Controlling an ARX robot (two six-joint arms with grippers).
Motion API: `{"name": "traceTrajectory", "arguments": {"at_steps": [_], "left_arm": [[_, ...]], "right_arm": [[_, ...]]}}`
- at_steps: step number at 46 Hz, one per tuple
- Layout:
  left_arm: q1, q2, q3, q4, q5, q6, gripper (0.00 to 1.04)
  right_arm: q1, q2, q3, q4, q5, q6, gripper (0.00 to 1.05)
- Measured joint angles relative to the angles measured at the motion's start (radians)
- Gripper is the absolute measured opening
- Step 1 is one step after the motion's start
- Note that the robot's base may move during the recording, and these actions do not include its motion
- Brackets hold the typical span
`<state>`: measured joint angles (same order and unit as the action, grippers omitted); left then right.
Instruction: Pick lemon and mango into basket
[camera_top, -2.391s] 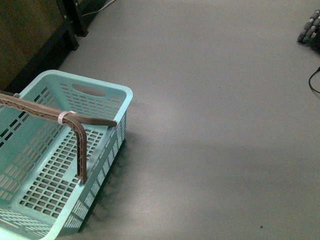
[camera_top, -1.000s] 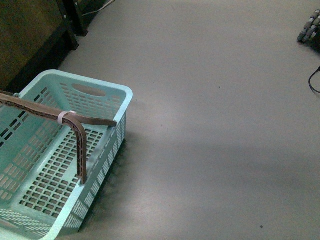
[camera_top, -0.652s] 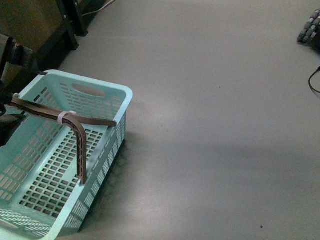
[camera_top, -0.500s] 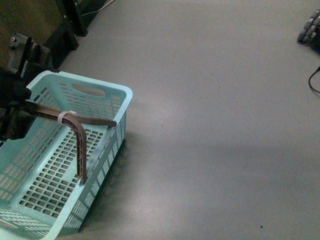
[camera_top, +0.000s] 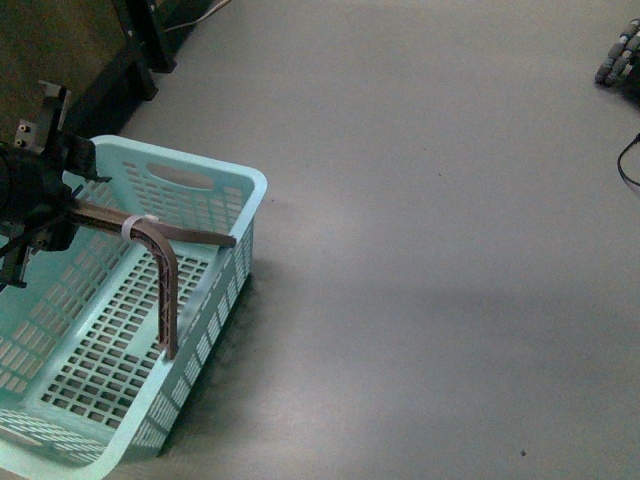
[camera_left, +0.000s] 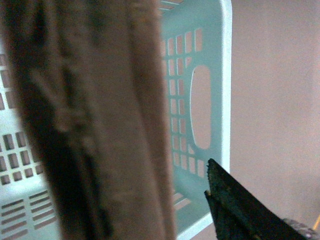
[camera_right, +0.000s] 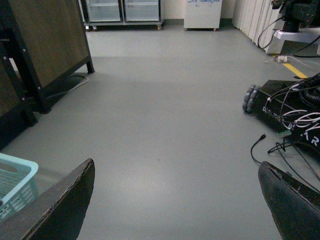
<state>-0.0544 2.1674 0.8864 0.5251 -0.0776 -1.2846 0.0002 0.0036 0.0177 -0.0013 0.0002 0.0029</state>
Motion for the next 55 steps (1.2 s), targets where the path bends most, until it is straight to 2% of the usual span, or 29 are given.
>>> {"name": "traceTrajectory", "arguments": {"at_steps": [1, 3, 16, 24, 34, 41, 55], "left_arm": [[0.002, -0.003, -0.006, 0.006, 0.007, -0.027, 0.31], [0.003, -0.012, -0.016, 0.01, 0.016, -0.037, 0.29], [-0.004, -0.179, -0.155, -0.021, 0.05, -0.062, 0.29], [-0.018, -0.443, -0.253, -0.086, 0.058, -0.09, 0.28], [-0.018, -0.833, -0.277, -0.324, 0.047, -0.129, 0.28], [-0.013, -1.04, -0.223, -0.474, 0.051, -0.169, 0.28], [-0.017, -1.203, -0.06, -0.706, 0.024, -0.217, 0.28]], "right_arm": [[0.0, 0.0, 0.0, 0.0, 0.0, 0.0, 0.96], [0.0, 0.0, 0.0, 0.0, 0.0, 0.0, 0.96], [0.0, 0.0, 0.0, 0.0, 0.0, 0.0, 0.96], [0.0, 0.0, 0.0, 0.0, 0.0, 0.0, 0.96], [0.0, 0.0, 0.0, 0.0, 0.0, 0.0, 0.96], [0.0, 0.0, 0.0, 0.0, 0.0, 0.0, 0.96], [0.0, 0.0, 0.0, 0.0, 0.0, 0.0, 0.96]]}}
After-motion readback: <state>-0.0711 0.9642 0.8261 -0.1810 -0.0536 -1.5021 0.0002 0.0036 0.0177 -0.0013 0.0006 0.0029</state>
